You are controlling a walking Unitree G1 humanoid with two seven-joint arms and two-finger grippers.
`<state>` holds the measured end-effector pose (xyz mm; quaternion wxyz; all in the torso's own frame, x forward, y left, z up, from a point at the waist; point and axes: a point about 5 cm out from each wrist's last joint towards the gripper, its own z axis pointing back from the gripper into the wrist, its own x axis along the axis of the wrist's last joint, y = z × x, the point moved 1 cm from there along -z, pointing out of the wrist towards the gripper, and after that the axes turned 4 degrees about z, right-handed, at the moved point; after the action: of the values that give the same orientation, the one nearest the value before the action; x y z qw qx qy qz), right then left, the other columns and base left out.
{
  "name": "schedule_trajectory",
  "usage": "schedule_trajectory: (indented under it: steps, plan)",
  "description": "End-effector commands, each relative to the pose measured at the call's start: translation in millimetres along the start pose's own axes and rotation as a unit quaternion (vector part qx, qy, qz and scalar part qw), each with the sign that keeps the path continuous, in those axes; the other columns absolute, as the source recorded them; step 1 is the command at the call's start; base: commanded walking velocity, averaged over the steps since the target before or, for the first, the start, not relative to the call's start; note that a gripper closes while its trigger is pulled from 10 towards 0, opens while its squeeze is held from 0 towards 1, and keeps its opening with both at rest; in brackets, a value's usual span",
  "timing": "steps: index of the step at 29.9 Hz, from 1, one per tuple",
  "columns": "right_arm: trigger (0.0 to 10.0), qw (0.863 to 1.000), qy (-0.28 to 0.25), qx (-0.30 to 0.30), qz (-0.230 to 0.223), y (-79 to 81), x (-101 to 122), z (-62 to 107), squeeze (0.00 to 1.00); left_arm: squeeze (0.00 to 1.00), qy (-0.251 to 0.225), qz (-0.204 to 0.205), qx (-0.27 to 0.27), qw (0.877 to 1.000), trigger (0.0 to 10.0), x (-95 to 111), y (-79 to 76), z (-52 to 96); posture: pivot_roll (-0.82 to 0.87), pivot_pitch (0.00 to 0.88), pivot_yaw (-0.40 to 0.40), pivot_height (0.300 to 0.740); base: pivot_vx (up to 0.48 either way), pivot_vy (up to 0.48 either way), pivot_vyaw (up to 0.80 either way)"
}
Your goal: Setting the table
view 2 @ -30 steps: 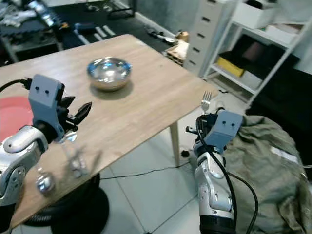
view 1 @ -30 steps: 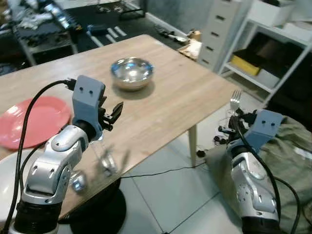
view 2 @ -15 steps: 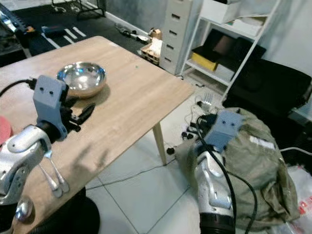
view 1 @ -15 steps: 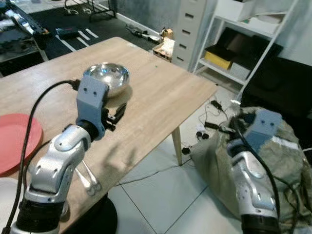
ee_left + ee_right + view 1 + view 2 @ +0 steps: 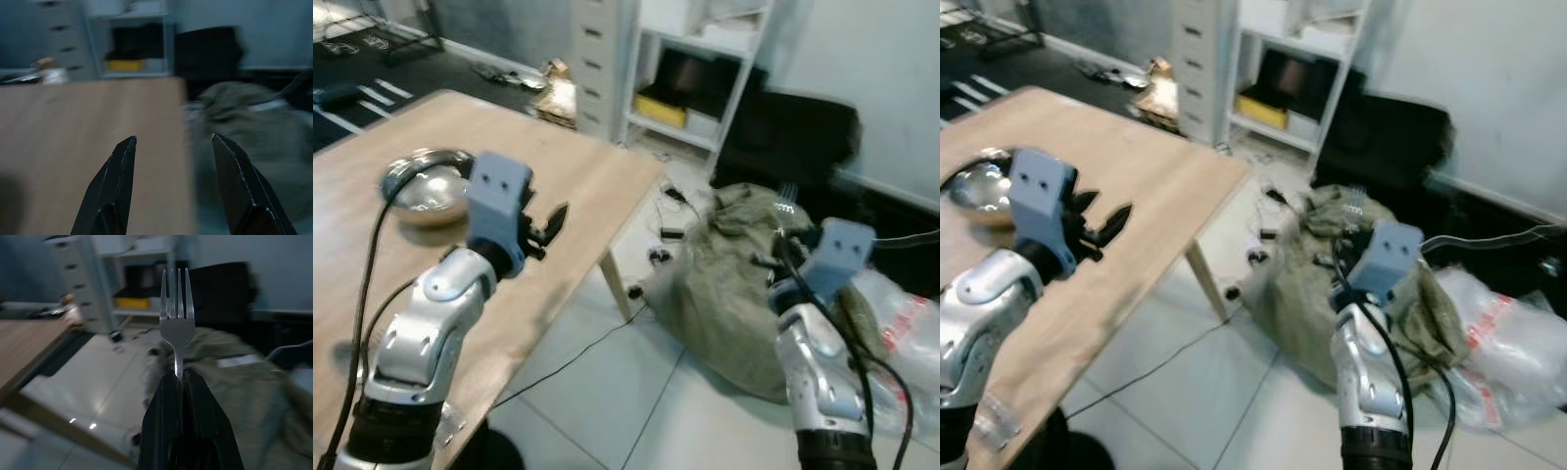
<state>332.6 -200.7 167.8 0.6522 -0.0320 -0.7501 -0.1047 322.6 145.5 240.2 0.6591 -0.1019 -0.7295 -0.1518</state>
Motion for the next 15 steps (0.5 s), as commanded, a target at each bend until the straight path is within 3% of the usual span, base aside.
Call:
schedule_trajectory:
  steps: [1,7,12,15]
  plan:
    - [10.0,1.0,-0.003,-0.006,0.001,-2.9,-1,1.4,0.0,0.0,0.007,-0.005,0.005,1.0,10.0,-3,2.5,1.1,0.03,0.057,0.046,0.74,0.0,0.0,-0.8]
    - [10.0,1.0,0.0,-0.007,0.004,-4.6,-4,3.5,0.0,0.0,0.012,-0.001,0.0,1.0,10.0,-6,0.8,1.7,0.03,0.059,0.047,0.74,0.0,0.0,-0.13]
    - [10.0,0.999,0.01,-0.002,0.03,-6.2,-13,8.9,0.0,0.0,0.033,0.02,-0.013,0.999,10.0,-25,-4.1,6.6,0.03,0.06,0.044,0.74,0.0,0.0,-0.64]
    - [10.0,0.999,0.014,0.009,0.048,-6.1,-20,15.4,0.0,0.0,0.045,0.037,-0.039,0.998,10.0,-44,-11.8,20.2,0.03,0.064,0.037,0.74,0.0,0.0,0.0]
